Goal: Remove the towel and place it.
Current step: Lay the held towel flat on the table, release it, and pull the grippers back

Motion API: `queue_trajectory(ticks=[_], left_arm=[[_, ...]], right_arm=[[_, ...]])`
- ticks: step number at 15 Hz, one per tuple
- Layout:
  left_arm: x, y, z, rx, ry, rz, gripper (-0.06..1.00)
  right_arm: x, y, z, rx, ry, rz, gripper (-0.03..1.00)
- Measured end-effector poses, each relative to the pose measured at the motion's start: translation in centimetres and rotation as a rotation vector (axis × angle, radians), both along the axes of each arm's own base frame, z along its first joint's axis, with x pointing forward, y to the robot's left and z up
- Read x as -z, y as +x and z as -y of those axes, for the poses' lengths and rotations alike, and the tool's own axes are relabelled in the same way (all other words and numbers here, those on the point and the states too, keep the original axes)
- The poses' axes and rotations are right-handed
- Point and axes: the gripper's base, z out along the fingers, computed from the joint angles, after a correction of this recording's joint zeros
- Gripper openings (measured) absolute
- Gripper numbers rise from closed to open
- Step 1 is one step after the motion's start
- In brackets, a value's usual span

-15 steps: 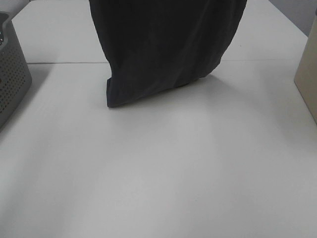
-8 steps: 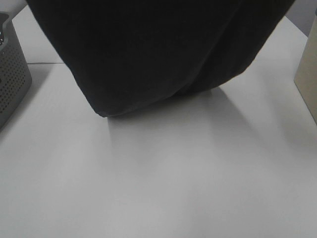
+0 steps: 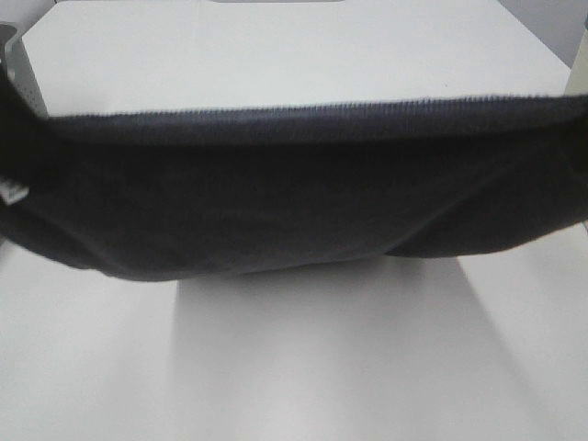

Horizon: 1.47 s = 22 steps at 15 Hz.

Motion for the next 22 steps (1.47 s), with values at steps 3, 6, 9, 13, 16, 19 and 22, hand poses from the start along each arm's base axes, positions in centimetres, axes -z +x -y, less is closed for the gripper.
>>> queue_trajectory(ticks=[3,6,9,13,16,19,22], left_arm=[[5.1,-2.6,-0.4,-0.005,-0.028,-0.21,0.0],[8.5,-3.9,-0.6,-0.019,-0.03,-0.343,0.0],[11.1,-5.2,-1.0,-0.042,-0.028,-0.463,0.0],[13.1,-6.5,-1.3,-0.063,-0.026,-0.566,0.0],[14.5,-5.8,-0.9,-0.059,0.021,-0.628,0.0],[15.8,-5.1,-0.5,-0.059,0.064,-0.692,0.0],[17.5,-4.5,0.0,-0.063,0.108,-0.776,0.0]], right_arm=[[3.3,-2.0,0.3,0.004,0.013,-0.099,0.01],[6.0,-2.5,0.2,0.01,0.009,-0.209,0.01],[8.8,-3.4,0.1,0.017,0.026,-0.334,0.01],[11.5,-3.8,0.0,0.025,0.013,-0.473,0.01],[13.4,-3.2,-0.2,0.008,-0.025,-0.58,0.01],[14.3,-2.8,-0.3,-0.007,-0.045,-0.636,0.01],[15.5,-1.9,-0.5,-0.015,-0.07,-0.714,0.01]])
